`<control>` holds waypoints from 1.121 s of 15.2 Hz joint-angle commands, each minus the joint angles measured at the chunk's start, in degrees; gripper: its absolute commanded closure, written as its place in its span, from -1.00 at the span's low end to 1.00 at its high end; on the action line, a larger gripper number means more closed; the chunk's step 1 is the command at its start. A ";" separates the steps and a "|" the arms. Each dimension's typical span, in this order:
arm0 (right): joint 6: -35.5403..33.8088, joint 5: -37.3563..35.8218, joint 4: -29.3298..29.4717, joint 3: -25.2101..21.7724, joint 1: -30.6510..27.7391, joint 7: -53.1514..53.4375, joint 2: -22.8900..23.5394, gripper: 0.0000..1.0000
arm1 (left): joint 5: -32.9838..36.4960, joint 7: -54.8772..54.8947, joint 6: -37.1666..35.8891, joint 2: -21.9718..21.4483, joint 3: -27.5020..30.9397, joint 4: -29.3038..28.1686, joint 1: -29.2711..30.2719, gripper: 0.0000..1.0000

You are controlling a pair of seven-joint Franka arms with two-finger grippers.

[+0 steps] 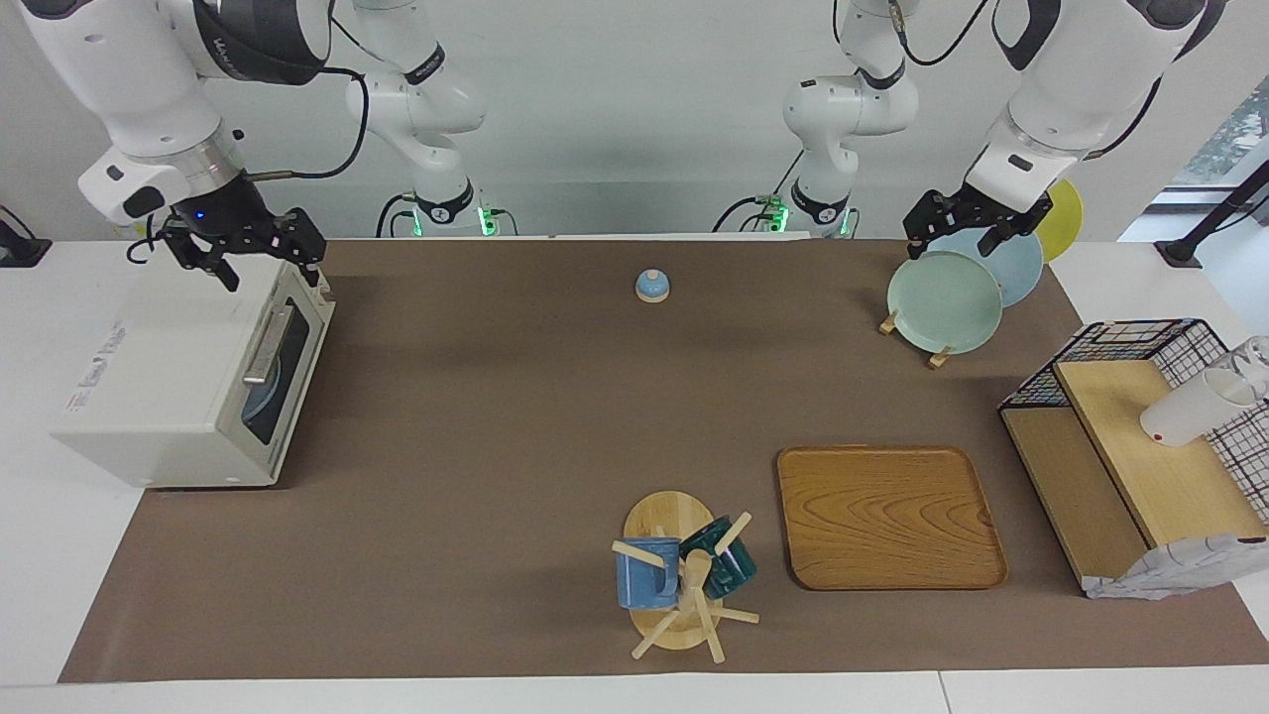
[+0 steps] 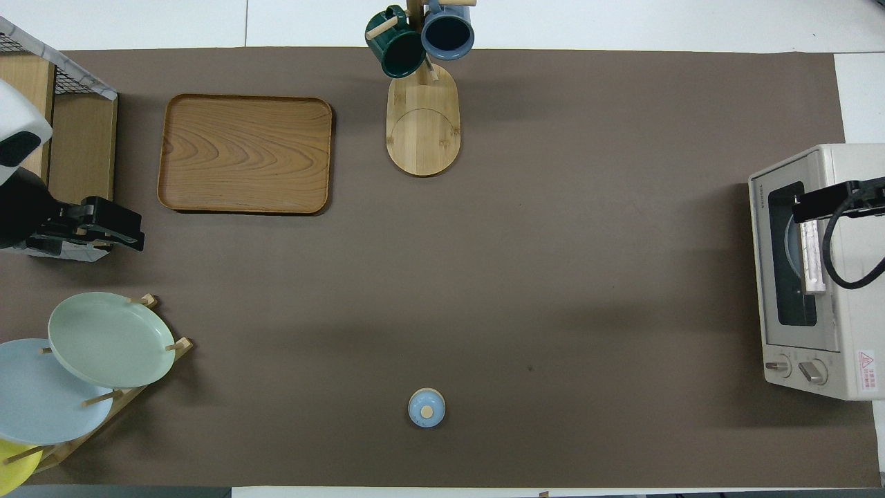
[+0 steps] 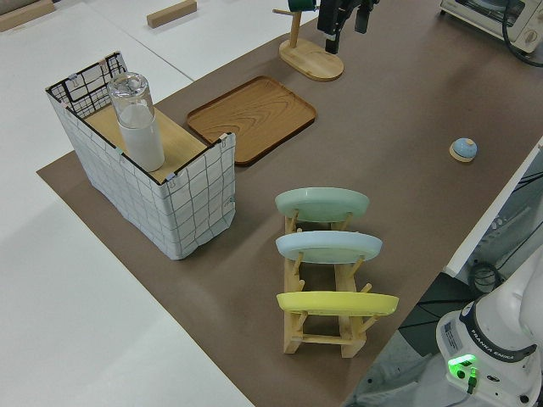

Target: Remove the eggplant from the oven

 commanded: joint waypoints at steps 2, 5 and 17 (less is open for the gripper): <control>-1.04 1.41 0.52 0.25 -0.28 1.04 -0.21 -1.00 | 0.09 -0.33 -0.51 -0.44 -0.57 -0.37 0.80 -1.00; -0.95 1.41 0.43 0.25 -0.19 1.12 -0.38 -1.00 | 0.09 -0.33 -0.60 -0.52 -0.49 -0.37 0.80 -1.00; 1.41 0.35 -3.60 0.25 -0.72 -6.70 -2.05 1.00 | 0.09 -0.42 -0.86 -0.79 -0.58 -0.46 0.80 -1.00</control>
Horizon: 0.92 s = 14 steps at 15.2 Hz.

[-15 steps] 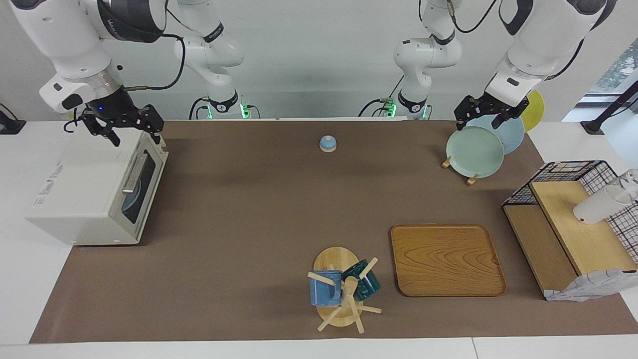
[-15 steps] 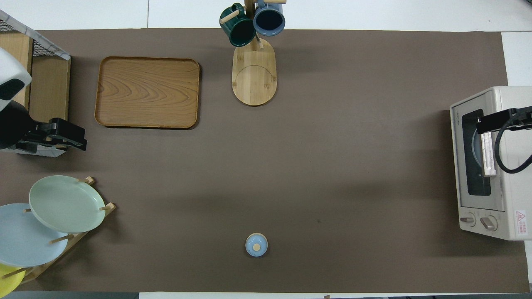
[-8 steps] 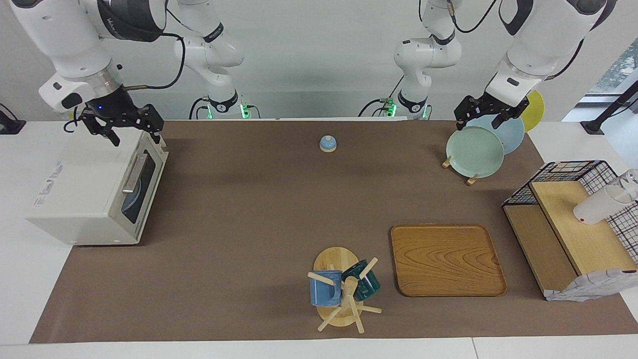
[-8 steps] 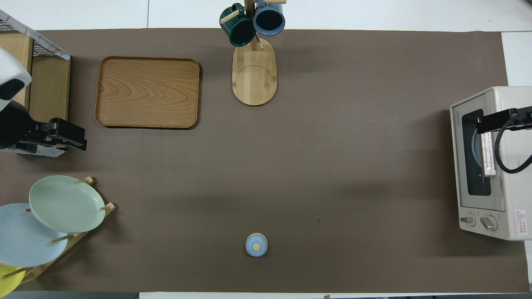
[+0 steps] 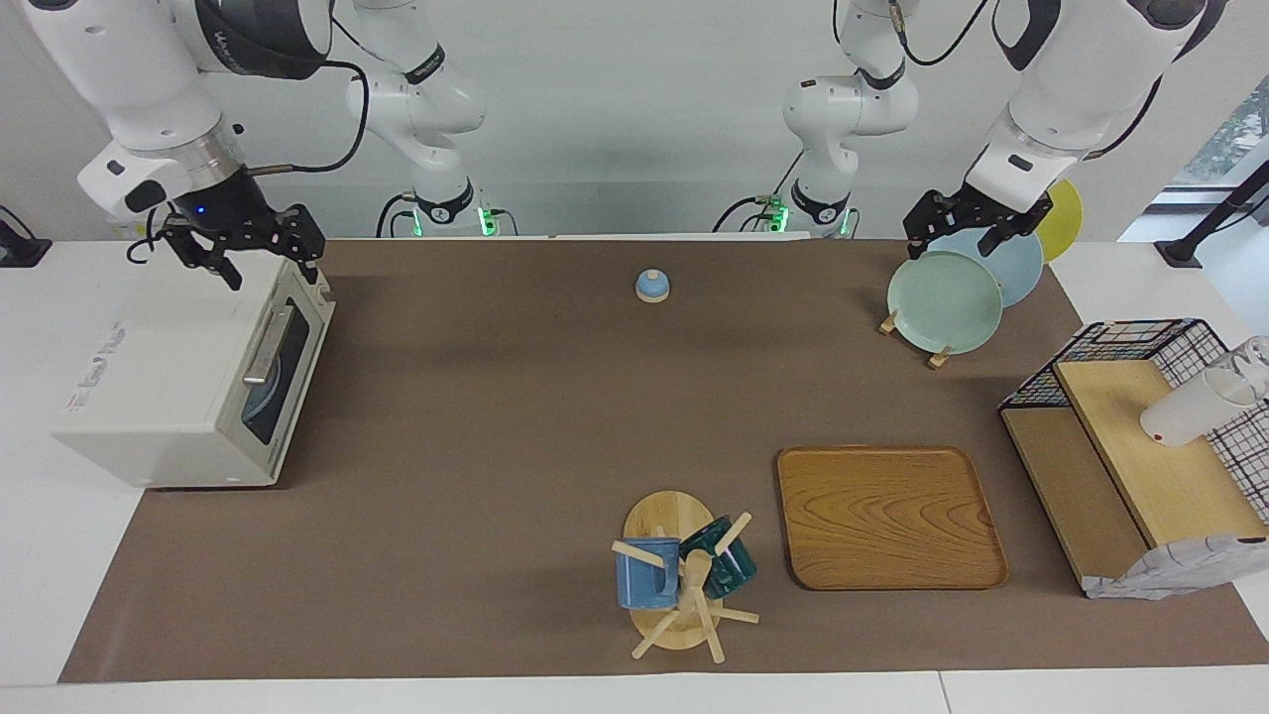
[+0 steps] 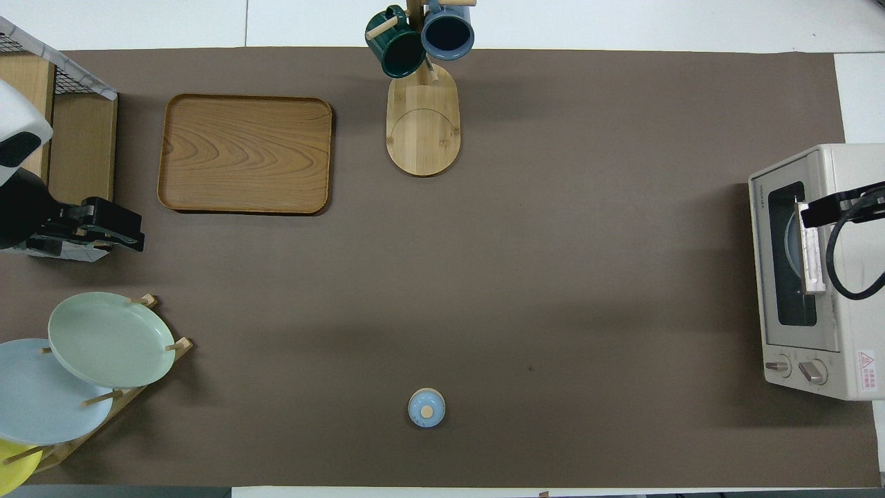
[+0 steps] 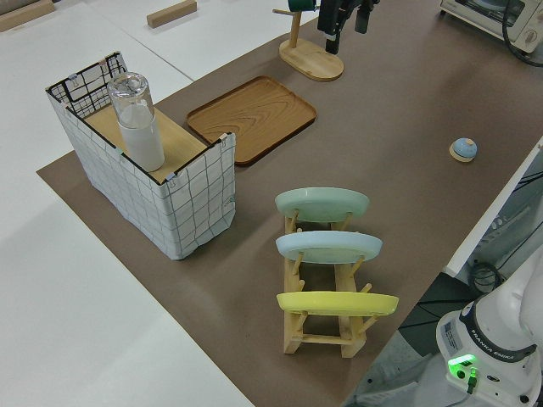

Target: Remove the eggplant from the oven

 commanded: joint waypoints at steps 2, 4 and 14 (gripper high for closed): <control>3.40 0.10 -5.87 -0.06 -0.84 0.02 -2.25 1.00 | 0.09 -0.51 -0.27 -1.05 -0.57 -0.09 0.80 -1.00; 6.03 -0.60 -9.66 -0.33 -1.54 10.87 -3.31 1.00 | 0.09 -0.68 -0.27 -1.58 -0.57 -0.34 0.80 -1.00; 11.65 -5.70 -14.58 -0.33 -5.93 13.66 0.56 1.00 | 0.09 -0.77 1.40 -1.67 -0.49 -0.35 0.81 -1.00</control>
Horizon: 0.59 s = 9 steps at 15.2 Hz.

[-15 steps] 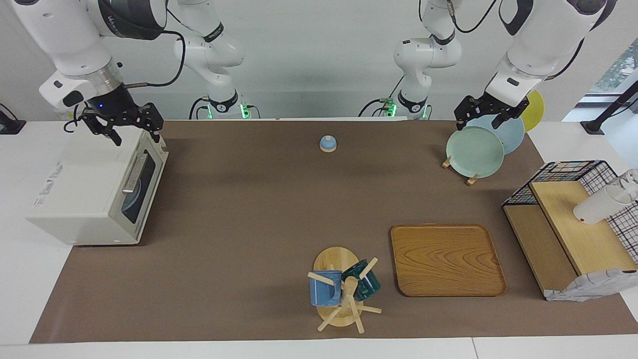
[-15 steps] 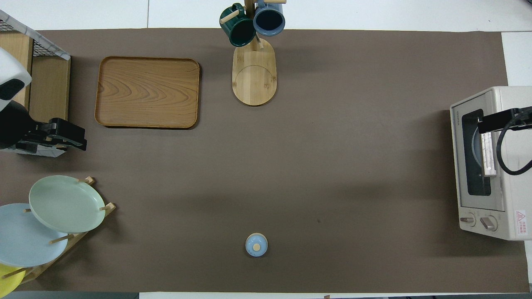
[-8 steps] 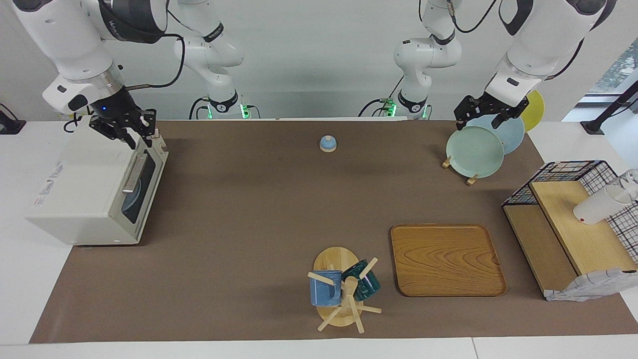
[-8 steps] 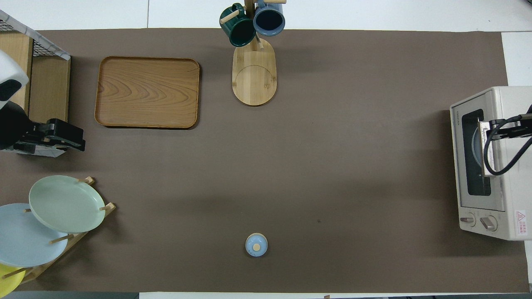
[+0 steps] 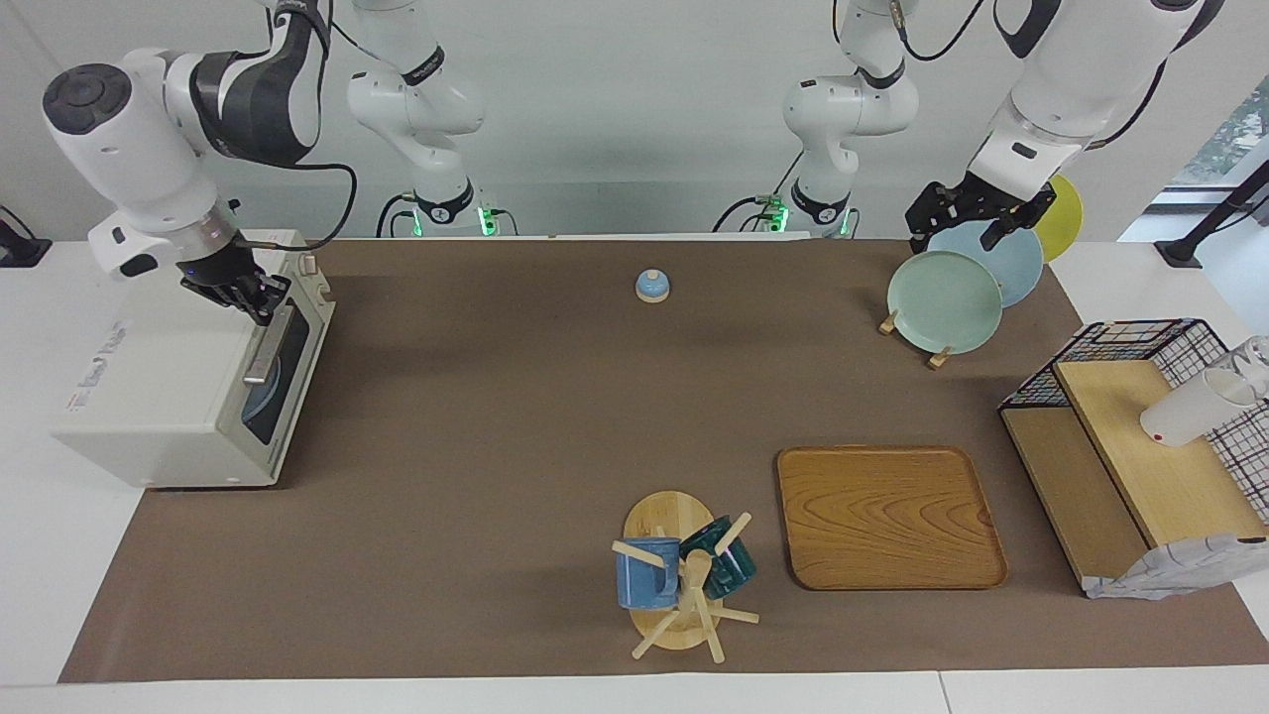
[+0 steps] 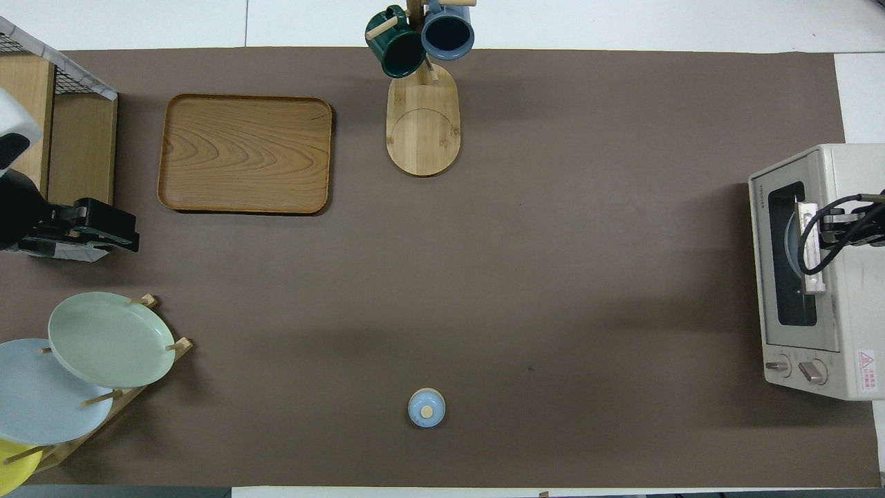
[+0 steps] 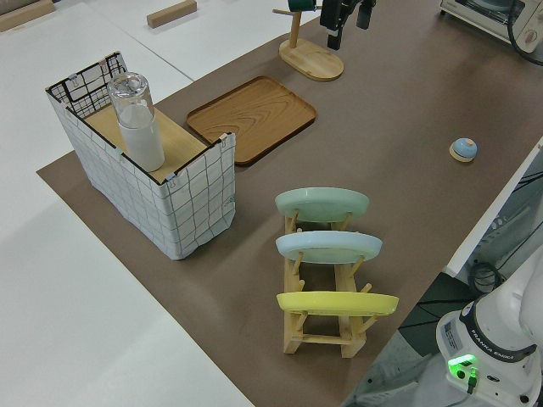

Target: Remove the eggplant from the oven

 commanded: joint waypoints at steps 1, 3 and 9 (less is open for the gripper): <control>3.76 -0.86 -4.26 0.69 -2.26 1.02 -0.87 1.00 | 0.09 -0.47 0.99 -0.75 -0.50 -0.42 0.80 -1.00; 4.12 -0.86 -4.71 0.69 -2.26 0.93 -0.96 1.00 | 0.09 -0.03 1.25 -0.84 -0.59 -0.51 0.80 -1.00; 6.49 -0.86 -7.52 0.69 -2.35 0.67 -1.49 1.00 | 0.09 -0.29 2.22 -0.75 -0.59 -0.51 0.80 -1.00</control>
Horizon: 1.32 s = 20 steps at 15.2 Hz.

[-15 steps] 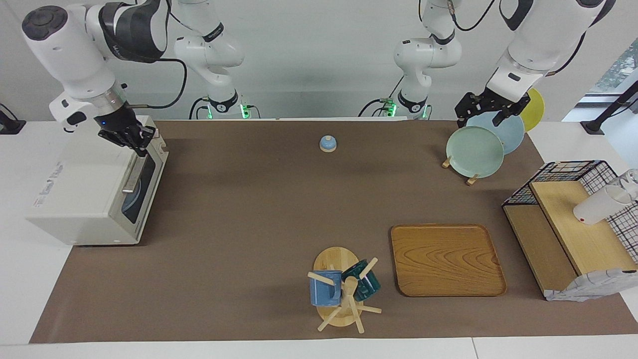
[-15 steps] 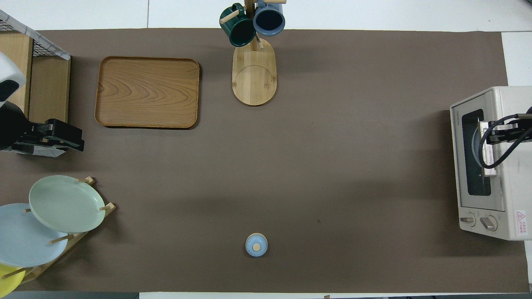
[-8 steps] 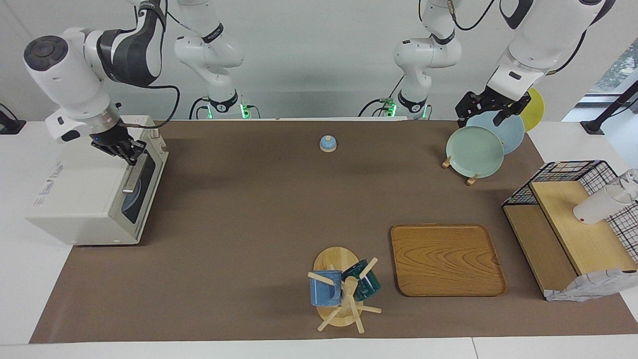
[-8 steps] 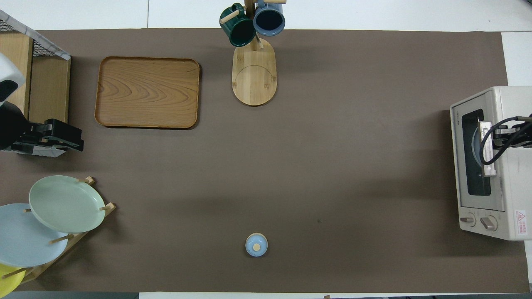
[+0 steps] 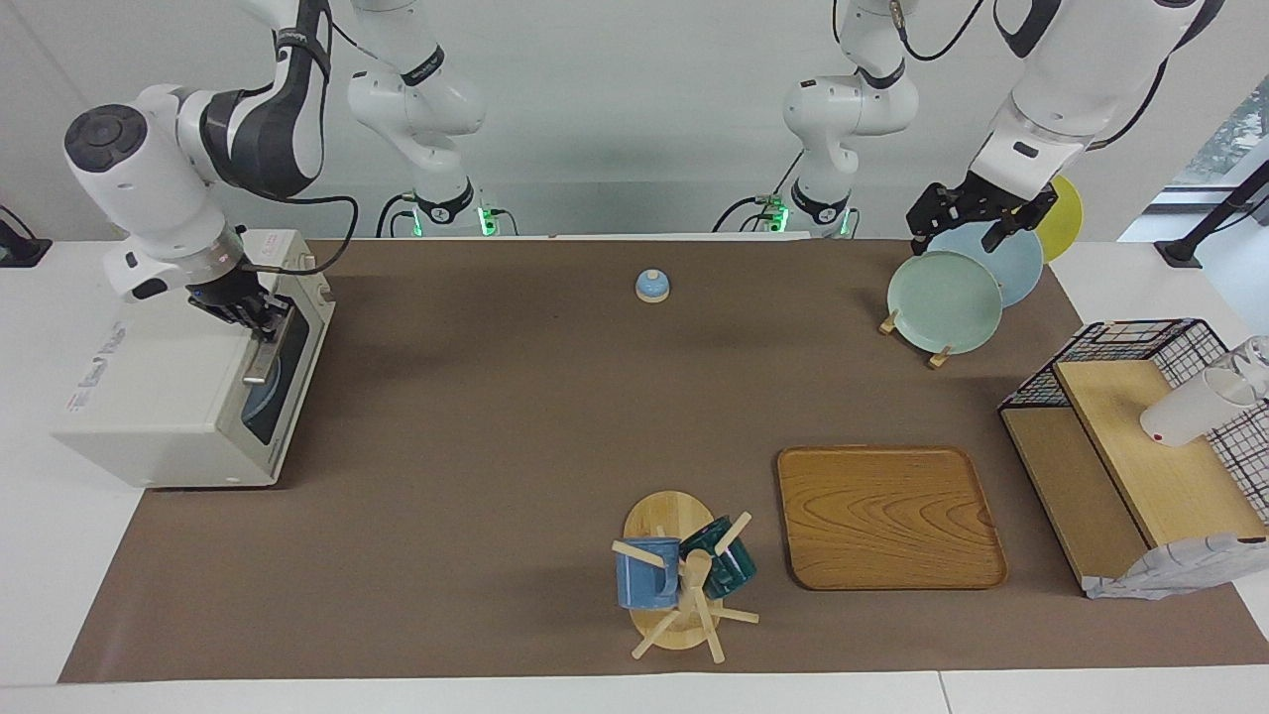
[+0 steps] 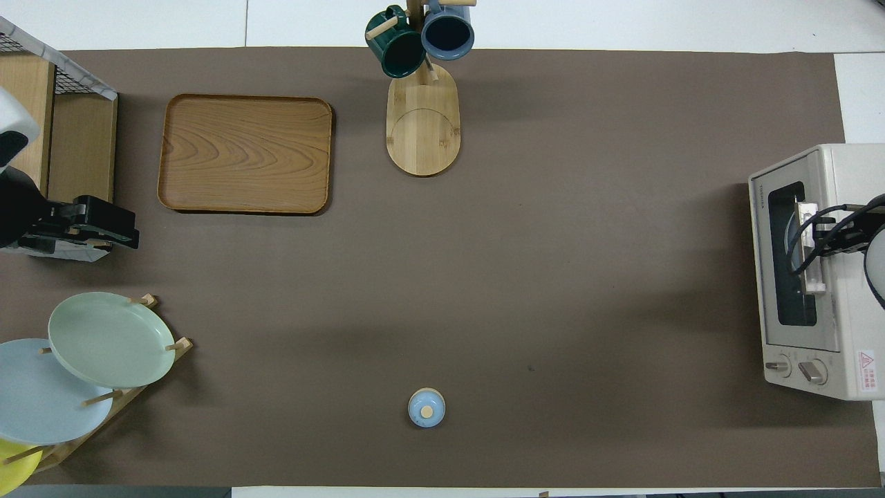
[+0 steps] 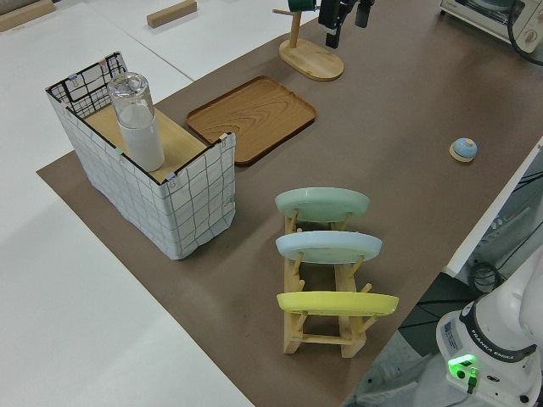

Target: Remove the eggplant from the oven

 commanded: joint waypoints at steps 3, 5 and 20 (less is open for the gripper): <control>1.75 -0.63 -2.92 0.69 -0.74 0.60 -1.64 1.00 | 0.09 -0.38 1.14 -0.75 -0.59 -0.51 0.80 -1.00; 2.89 -0.63 -3.71 0.69 -0.74 0.51 -1.73 1.00 | 0.09 -0.29 1.14 -0.75 -0.59 -0.42 0.80 -1.00; 22.74 1.21 -13.64 0.95 4.01 1.92 2.30 1.00 | 0.00 -0.38 1.49 -0.67 -0.59 -0.33 0.80 -1.00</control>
